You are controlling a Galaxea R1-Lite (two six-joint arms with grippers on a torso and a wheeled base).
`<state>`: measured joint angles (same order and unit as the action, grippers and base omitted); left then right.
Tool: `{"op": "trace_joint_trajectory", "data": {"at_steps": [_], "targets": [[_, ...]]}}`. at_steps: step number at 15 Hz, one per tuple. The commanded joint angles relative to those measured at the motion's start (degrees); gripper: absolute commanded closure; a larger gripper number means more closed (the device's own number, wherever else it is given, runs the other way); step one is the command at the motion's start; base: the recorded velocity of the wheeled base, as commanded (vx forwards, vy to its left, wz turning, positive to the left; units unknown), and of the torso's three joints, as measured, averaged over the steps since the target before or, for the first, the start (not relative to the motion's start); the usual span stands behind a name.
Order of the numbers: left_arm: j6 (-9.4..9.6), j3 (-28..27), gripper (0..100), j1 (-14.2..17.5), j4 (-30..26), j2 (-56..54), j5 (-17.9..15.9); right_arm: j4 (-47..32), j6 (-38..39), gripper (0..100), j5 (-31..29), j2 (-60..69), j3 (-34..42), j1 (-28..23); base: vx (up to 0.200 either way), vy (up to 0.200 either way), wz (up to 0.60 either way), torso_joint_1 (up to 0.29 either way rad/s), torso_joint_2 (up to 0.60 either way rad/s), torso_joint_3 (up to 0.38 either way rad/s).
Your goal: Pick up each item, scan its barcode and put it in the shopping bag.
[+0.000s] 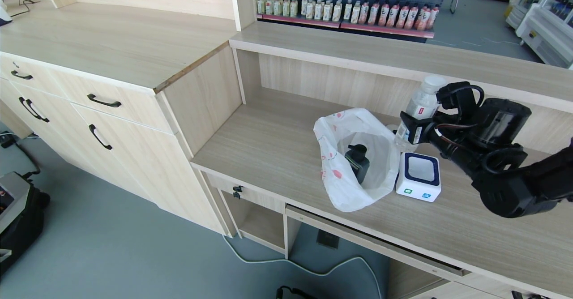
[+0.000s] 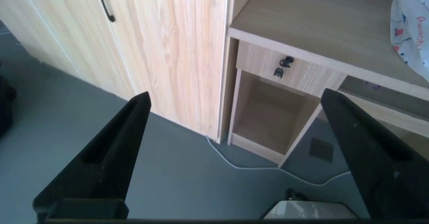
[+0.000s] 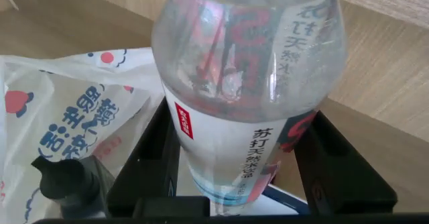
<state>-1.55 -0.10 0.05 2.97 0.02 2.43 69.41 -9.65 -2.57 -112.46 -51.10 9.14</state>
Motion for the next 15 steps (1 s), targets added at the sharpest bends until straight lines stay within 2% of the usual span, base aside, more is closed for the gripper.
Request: {"op": "trace_joint_trajectory", "data": {"at_steps": [1, 6, 8, 10, 15], "targets": [[-0.03, 0.0, 0, 0.0, 0.0, 0.0, 0.0, 0.4, 1.7, 100, 0.1, -4.0, -1.9, 1.1, 0.0, 0.0, 0.0, 0.0, 0.0, 0.0], [-0.03, 0.0, 0, 0.0, 0.0, 0.0, 0.0, 1.1, 4.8, 100, 2.2, -10.1, -7.0, 1.1, 0.0, 0.0, 0.0, 0.0, 0.0, 0.0], [-0.03, 0.0, 0, 0.0, -0.1, 0.0, 0.0, 5.4, 4.8, 100, 4.9, -13.0, -7.8, 1.1, 0.0, 0.0, 0.0, 0.0, 0.0, 0.0], [-0.03, 0.0, 0, 0.0, 0.0, 0.0, 0.0, 7.8, 4.7, 100, 10.7, -14.9, -8.0, 1.1, 0.0, 0.0, 0.0, 0.0, 0.0, 0.0], [-0.03, 0.0, 0, 0.0, 0.0, 0.0, 0.0, 8.7, 4.6, 100, 11.2, -18.5, -9.4, 0.9, 0.0, 0.0, 0.0, 0.0, 0.0, 0.0]]}}
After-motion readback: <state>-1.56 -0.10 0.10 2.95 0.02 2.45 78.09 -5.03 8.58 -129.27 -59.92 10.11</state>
